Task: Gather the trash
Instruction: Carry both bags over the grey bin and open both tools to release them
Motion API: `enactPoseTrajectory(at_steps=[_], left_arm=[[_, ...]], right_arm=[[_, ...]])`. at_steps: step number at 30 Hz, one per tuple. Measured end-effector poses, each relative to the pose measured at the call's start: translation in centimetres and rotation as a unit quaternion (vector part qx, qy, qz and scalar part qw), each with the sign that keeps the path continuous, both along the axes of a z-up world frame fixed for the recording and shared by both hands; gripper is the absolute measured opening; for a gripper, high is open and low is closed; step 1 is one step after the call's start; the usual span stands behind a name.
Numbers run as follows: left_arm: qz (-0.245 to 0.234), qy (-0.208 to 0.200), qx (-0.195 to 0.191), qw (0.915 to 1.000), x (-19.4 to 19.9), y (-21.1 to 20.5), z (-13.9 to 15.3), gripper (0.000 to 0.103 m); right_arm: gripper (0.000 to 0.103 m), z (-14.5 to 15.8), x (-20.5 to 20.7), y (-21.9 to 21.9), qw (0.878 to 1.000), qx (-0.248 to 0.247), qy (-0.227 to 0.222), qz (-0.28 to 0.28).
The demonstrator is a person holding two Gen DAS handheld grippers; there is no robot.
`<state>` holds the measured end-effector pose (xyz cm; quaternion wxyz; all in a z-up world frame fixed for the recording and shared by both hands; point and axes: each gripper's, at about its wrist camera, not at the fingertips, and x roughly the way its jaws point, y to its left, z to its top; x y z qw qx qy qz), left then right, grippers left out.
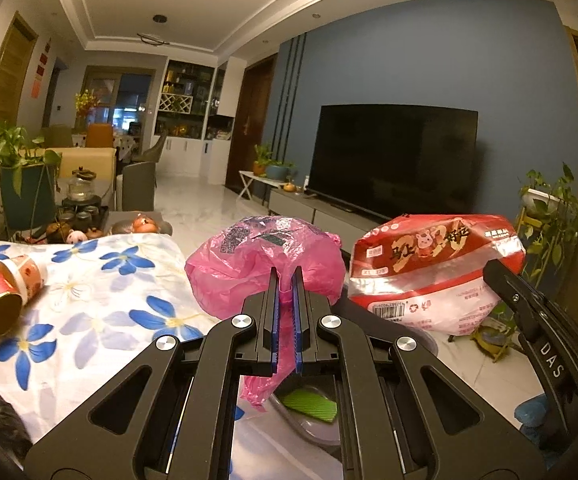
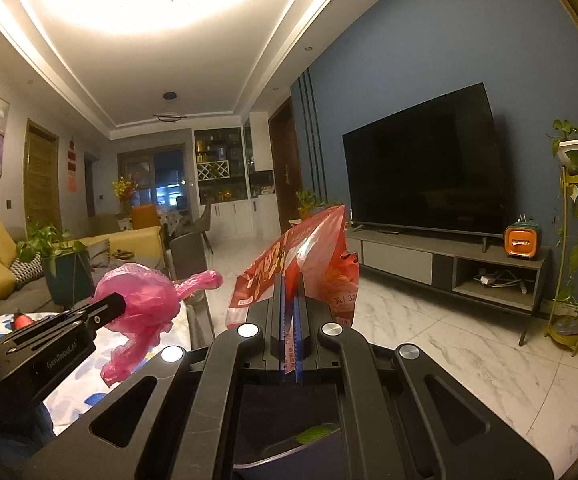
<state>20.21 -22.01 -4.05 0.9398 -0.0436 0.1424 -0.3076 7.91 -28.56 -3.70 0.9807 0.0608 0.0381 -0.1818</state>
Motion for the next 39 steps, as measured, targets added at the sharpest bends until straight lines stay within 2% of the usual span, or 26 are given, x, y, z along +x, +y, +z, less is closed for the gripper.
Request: enactPoseTrajectory(at_steps=[15,25,28,32,33,35,39], left_arm=[[-0.010,0.025,0.010,0.9996,1.9,-2.7,-2.2,0.005],[-0.032,0.035,0.009,0.9988,2.5,-3.3,-2.7,0.008],[-0.041,0.034,0.013,0.9985,2.5,-3.4,-2.9,0.016],[-0.045,0.037,0.005,0.9983,2.4,-3.1,-3.1,0.049],[-0.046,0.037,0.001,0.9983,2.4,-2.8,-3.1,0.053],[-0.041,0.037,-0.001,0.9985,2.4,-2.4,-3.0,0.060],[-0.019,0.043,-0.007,0.9989,2.6,-0.8,-2.9,0.071]], right_arm=[[0.004,-0.9,2.3,-1.1,1.000,-0.002,0.015,-0.007],[0.004,-1.2,3.1,-0.7,1.000,-0.004,0.023,-0.004],[0.004,-1.3,3.3,-0.9,1.000,-0.002,0.027,-0.001],[0.007,-1.4,3.6,-1.1,1.000,0.001,0.029,0.007],[0.009,-1.4,3.6,-1.1,1.000,0.000,0.030,0.006],[0.023,-1.5,3.7,-1.3,1.000,-0.001,0.031,0.004],[0.027,-1.6,3.4,-1.6,1.000,0.003,0.031,0.003]])
